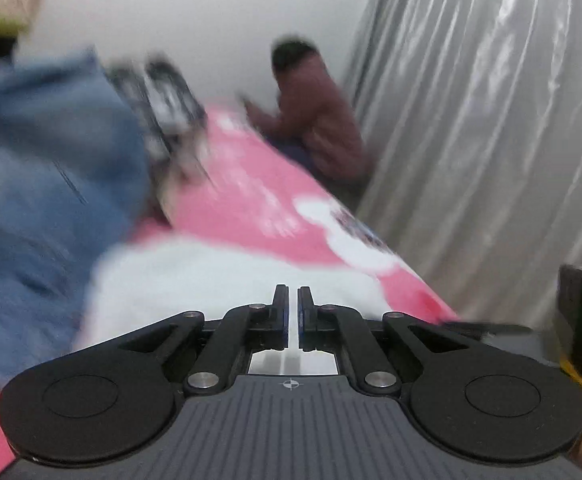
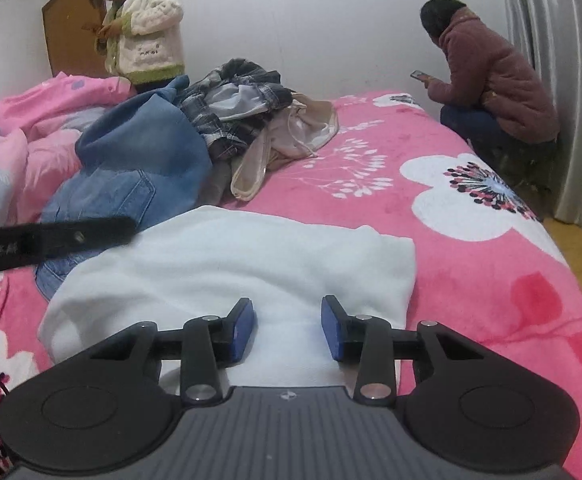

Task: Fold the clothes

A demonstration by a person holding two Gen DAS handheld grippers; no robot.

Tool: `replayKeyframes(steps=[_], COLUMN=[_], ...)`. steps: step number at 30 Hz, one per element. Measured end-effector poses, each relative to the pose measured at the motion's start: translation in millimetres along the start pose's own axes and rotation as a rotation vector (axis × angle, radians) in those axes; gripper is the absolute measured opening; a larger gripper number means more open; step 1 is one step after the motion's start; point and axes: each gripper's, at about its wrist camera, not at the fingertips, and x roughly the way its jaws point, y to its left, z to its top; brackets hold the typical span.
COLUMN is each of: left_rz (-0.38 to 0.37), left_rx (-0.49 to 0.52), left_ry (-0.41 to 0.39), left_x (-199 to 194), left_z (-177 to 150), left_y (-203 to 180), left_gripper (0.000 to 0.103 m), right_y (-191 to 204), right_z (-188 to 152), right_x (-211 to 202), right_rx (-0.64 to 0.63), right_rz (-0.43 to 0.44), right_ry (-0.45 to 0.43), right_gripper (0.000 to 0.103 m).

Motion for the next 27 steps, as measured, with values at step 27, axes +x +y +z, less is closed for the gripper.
replayKeyframes(steps=[27], left_rz=[0.518], left_rx=[-0.015], left_ry=[-0.086], left_x=[-22], left_z=[-11], left_y=[41], left_gripper=[0.012], right_y=[-6], right_z=[-7], right_x=[-6], right_rx=[0.004], right_rz=[0.034], right_ry=[-0.034], right_gripper=[0.042])
